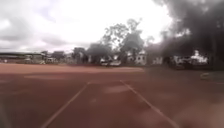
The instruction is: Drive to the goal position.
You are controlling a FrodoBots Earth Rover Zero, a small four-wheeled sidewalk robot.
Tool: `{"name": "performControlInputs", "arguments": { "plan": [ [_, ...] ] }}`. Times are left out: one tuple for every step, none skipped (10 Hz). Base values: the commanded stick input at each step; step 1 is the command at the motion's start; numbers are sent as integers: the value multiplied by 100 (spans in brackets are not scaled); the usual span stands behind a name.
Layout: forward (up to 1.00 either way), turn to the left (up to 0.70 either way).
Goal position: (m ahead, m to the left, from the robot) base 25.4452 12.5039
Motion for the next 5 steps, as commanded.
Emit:
{"name": "performControlInputs", "arguments": {
  "plan": [
    [85,-34],
    [85,-25],
    [85,-5],
    [85,0],
    [85,0]
  ]
}}
